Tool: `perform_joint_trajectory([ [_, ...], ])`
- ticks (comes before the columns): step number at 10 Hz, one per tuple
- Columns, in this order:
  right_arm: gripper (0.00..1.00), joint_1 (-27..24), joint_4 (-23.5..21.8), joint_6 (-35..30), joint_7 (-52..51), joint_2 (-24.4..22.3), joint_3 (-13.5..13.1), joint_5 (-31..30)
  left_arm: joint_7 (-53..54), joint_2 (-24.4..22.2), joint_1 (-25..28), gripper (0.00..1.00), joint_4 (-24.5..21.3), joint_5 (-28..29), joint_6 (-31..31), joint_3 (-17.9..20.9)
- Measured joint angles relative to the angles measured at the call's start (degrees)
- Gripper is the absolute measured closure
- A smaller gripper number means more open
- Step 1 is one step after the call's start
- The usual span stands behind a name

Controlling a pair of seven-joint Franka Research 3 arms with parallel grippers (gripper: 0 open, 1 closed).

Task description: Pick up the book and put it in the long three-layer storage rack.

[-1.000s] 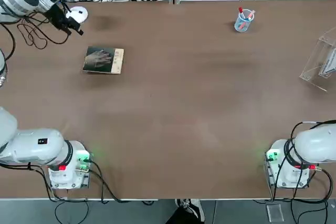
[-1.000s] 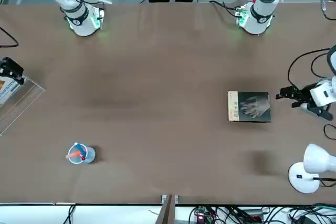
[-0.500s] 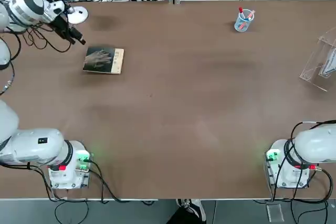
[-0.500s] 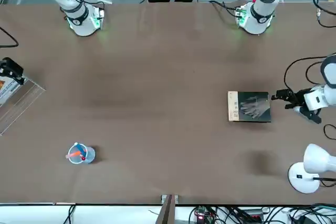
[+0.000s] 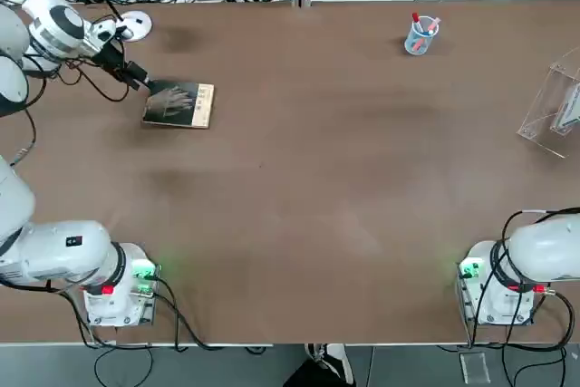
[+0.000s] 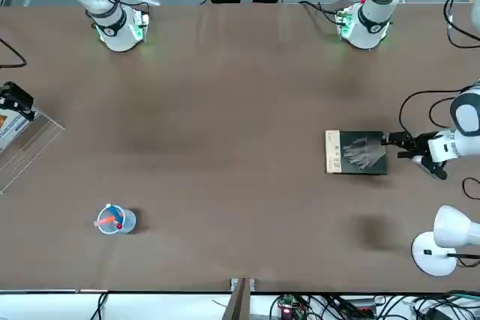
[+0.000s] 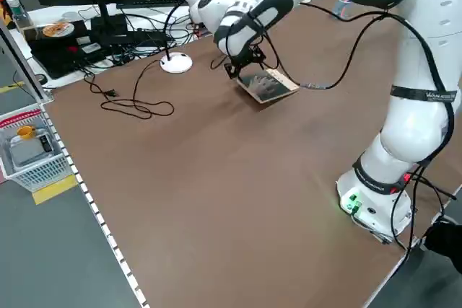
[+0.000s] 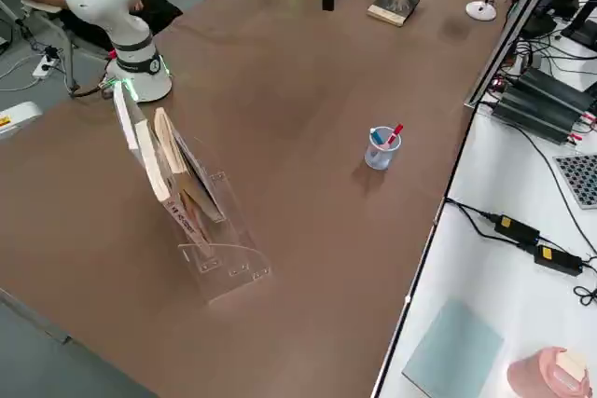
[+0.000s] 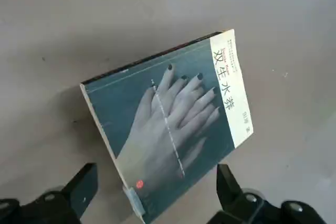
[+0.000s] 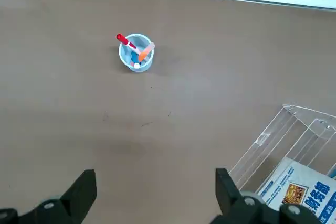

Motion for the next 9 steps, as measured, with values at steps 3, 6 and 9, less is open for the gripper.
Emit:
perform_joint_trajectory([
  [3,0.00,0.0,0.0,0.0,0.0,0.0,0.0,0.0,3.4,2.0,0.9,0.00,0.1,-3.2,0.1,0.0],
  [6,0.00,0.0,0.0,-0.1,0.0,0.0,0.0,0.0,4.9,2.4,2.0,0.00,0.1,-4.3,0.1,0.0],
  [9,0.00,0.0,0.0,-0.1,0.0,0.0,0.0,0.0,6.9,2.8,3.0,0.00,0.2,-6.4,0.1,0.0],
])
